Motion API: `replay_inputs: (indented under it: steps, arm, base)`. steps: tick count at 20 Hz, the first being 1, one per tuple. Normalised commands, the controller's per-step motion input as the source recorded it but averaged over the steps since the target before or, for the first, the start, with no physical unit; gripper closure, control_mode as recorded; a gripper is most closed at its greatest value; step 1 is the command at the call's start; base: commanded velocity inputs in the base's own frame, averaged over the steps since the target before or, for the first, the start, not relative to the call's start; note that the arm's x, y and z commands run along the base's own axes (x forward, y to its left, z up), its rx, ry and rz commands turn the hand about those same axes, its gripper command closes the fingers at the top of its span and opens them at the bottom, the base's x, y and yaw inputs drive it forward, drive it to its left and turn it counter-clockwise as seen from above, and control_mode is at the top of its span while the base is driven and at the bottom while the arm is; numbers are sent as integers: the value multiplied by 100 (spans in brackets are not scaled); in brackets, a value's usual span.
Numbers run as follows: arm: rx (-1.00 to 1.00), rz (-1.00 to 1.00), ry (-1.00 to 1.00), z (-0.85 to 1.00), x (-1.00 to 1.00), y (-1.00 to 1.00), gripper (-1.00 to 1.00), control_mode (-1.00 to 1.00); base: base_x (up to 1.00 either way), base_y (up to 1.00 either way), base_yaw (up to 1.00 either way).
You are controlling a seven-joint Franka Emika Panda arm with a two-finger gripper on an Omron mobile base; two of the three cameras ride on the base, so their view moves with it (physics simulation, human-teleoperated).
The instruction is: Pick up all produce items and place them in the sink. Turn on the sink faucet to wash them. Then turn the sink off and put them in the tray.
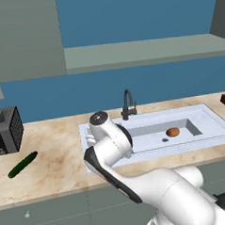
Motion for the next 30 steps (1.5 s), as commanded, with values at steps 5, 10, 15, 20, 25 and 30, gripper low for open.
replay_inputs:
  steps: [5,10,15,20,25,30]
  arm:
    - [-1,5,6,0,12,68,-100,-100]
    - [0,2,2,0,14,69,-100,-100]
    - [0,2,0,0,14,57,-100,-100]
    - [0,16,0,0,23,34,-100,-100]
    - [2,25,0,0,22,21,-100,-100]
    - [1,18,0,0,13,29,-100,-100]
  base:
    - [0,0,0]
    - [0,0,0]
    - [0,0,0]
    - [0,0,0]
    - [0,0,0]
    - [0,0,0]
